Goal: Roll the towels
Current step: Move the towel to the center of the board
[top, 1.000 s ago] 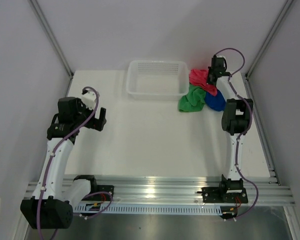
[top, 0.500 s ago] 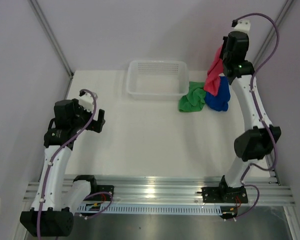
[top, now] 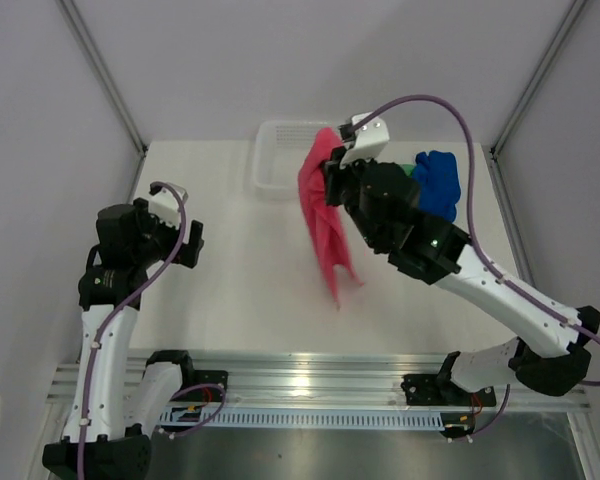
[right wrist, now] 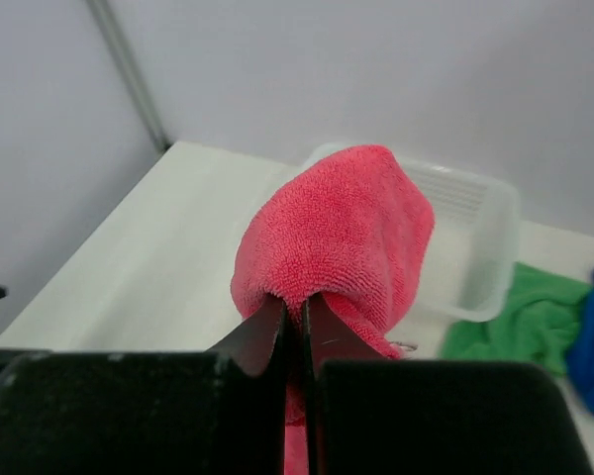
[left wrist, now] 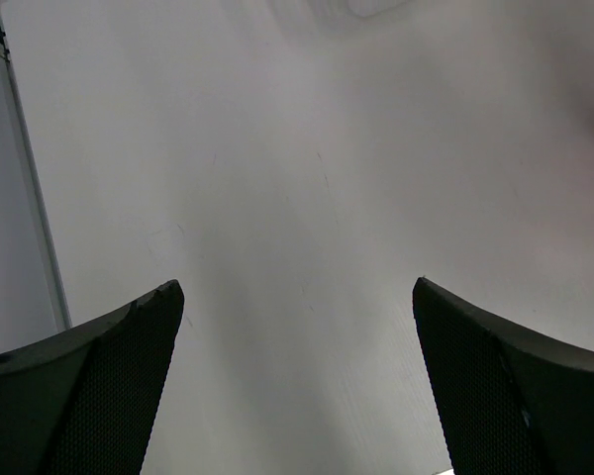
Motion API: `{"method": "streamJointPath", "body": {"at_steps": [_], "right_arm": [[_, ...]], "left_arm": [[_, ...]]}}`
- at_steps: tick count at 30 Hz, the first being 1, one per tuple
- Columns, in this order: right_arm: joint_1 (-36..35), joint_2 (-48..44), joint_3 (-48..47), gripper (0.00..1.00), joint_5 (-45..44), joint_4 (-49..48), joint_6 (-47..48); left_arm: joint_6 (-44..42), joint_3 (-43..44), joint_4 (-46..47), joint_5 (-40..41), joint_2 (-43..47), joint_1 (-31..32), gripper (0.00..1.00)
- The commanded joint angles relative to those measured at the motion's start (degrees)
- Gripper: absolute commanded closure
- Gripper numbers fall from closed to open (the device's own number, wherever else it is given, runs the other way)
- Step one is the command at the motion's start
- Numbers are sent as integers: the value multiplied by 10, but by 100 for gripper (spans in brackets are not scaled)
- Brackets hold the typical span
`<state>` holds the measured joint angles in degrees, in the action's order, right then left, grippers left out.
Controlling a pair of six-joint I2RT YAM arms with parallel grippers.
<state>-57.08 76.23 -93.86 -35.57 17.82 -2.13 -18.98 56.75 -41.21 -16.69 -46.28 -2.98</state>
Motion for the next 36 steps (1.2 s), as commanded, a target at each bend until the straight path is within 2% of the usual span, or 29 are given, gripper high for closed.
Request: {"method": "streamJointPath", "body": {"at_steps": [1, 6, 9, 10, 11, 12, 13, 15, 16, 18, 20, 23, 27, 29, 31, 32, 34, 35, 36], "right_arm": [[-27, 34, 21, 100, 6, -46, -87], [13, 105, 72, 100, 87, -44, -198], [63, 146, 128, 100, 143, -66, -269], [93, 170, 141, 97, 162, -74, -281], [112, 186, 149, 84, 184, -79, -301], [129, 205, 145, 46, 234, -67, -304], [158, 247, 132, 31, 255, -49, -304], [171, 279, 100, 21, 242, 19, -272], [169, 283, 94, 16, 222, 29, -257], [169, 264, 118, 15, 201, 15, -222], [174, 229, 172, 17, 195, 0, -212], [183, 212, 229, 27, 201, -30, -198], [205, 235, 250, 38, 239, -77, -177], [215, 253, 247, 42, 248, -90, -163], [237, 281, 230, 46, 261, -108, -163], [243, 291, 228, 46, 266, -113, -160], [260, 317, 221, 42, 296, -132, -145], [263, 325, 219, 38, 296, -132, -136], [264, 334, 214, 31, 312, -144, -126]], "left_arm": [[-10, 27, 4, 0, 1, -13, 0], [-17, 27, 15, 3, -23, -16, 1], [-29, 10, 23, -3, -49, -15, 0], [-35, 5, 16, -14, -57, -15, 0], [-52, 1, 7, -47, -79, -10, 1], [-61, -4, -3, -57, -92, -2, 1], [-80, -13, -20, -58, -117, 8, 0], [-104, -27, -31, -18, -140, 59, 0], [-125, -63, -31, 3, -147, 74, 0], [-144, -110, -9, 66, -155, 124, 0], [-163, -150, 4, 84, -158, 155, 1], [-166, -196, 17, 116, -169, 191, 0], [-152, -217, 55, 164, -209, 215, 2], [-143, -216, 67, 198, -244, 215, 6], [-138, -222, 88, 219, -261, 215, 16], [-135, -225, 92, 223, -264, 215, 16], [-128, -226, 98, 221, -268, 215, 33], [-125, -226, 101, 220, -268, 215, 33], [-125, -227, 102, 218, -267, 215, 44]]}}
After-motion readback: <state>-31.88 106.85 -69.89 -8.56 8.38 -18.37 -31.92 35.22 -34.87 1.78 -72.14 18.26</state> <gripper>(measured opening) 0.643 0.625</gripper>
